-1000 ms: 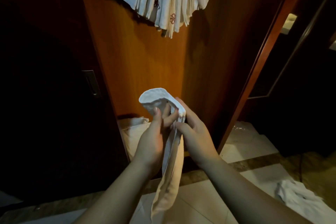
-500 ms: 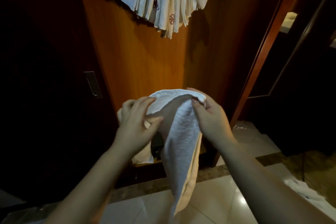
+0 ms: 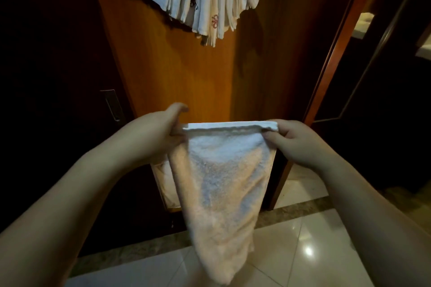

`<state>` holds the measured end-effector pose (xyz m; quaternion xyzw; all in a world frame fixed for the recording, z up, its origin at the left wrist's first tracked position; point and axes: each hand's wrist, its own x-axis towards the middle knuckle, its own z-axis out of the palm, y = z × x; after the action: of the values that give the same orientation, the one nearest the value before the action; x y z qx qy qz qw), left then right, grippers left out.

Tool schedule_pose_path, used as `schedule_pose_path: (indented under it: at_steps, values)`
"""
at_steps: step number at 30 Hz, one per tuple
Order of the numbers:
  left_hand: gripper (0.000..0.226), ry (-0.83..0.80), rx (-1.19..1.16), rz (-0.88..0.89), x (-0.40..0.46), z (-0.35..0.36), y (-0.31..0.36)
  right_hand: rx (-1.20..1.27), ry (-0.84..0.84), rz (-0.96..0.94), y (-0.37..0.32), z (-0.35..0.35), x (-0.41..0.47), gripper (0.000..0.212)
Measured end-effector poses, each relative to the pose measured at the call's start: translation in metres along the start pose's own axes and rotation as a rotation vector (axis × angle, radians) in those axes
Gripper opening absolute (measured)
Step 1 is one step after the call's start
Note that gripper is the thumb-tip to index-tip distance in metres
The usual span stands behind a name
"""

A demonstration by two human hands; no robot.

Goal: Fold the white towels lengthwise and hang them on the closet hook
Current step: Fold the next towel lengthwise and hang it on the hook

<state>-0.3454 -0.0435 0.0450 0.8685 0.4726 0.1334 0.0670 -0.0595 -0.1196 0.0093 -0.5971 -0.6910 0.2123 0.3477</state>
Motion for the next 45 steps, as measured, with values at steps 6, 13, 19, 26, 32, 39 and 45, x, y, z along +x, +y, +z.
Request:
schedule_pose_path:
  at_steps: [6, 13, 19, 26, 32, 39, 45]
  values:
    - [0.005, 0.233, 0.126, 0.118, -0.006, 0.005, 0.018, 0.144, 0.086, 0.019, 0.007, 0.004, -0.006, 0.023]
    - [0.014, -0.049, -0.676, -0.049, -0.011, -0.004, 0.002, 0.359, 0.168, 0.083, 0.02, -0.002, -0.008, 0.027]
    - [0.018, 0.18, -1.403, 0.019, -0.01, 0.001, 0.004, 0.716, 0.235, 0.021, 0.001, -0.009, 0.003, 0.025]
    - [0.03, -0.087, -1.647, -0.13, -0.015, 0.022, 0.024, 0.801, 0.318, 0.011, -0.005, -0.007, 0.006, 0.026]
    - [0.029, -0.011, -1.673, -0.238, -0.016, 0.032, 0.032, 0.981, 0.251, 0.117, 0.02, 0.007, 0.001, 0.044]
    - [0.034, 0.017, -1.542, -0.253, -0.029, 0.054, 0.038, 0.977, 0.175, 0.164, 0.031, 0.019, -0.019, 0.049]
    - [0.027, 0.061, -1.628, -0.247, -0.03, 0.069, 0.031, 1.051, -0.239, 0.201, 0.036, 0.014, -0.034, 0.061]
